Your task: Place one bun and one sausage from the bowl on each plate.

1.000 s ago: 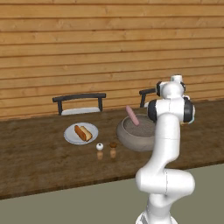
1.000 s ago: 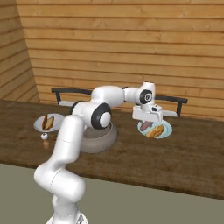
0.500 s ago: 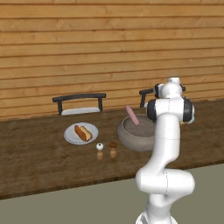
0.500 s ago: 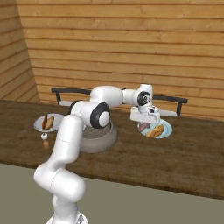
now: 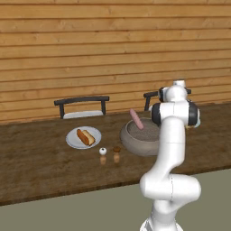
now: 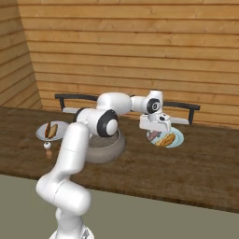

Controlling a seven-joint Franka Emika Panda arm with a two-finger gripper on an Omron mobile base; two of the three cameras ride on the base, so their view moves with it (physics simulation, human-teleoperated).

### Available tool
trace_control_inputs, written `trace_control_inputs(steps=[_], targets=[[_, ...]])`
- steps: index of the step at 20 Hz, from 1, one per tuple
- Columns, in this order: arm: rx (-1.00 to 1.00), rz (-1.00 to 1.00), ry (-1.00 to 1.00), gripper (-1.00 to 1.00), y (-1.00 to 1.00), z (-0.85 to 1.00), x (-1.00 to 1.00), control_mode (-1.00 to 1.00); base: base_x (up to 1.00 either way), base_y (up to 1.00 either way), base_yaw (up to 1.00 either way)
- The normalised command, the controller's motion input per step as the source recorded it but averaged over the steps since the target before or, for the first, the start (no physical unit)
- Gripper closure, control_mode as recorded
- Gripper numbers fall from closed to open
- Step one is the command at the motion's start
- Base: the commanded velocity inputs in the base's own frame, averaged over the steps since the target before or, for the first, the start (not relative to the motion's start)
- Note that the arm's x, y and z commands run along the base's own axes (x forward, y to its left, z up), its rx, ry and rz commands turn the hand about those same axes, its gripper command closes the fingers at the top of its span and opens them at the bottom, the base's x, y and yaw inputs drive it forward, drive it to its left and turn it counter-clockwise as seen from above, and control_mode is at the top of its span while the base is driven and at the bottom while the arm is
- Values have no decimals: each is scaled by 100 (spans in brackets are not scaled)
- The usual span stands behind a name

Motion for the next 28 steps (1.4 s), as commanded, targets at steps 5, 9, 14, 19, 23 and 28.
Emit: trace_control_inputs(steps=[5,9,14,19,23,28], targets=[[0,0,-1,-100,0,-4,3,-100,0,0,0],[0,-2,-6,-100,10,21,-11,-100,0,0,0],[0,-4,-3,-100,23,53,-43,-100,0,0,0],[1,-2,-3,-100,30,40,-76,-100,0,0,0],[4,-3,-9,-100,15,24,-92,-100,0,0,0],[3,-2,-6,-100,31,2,-88,-100,0,0,0]])
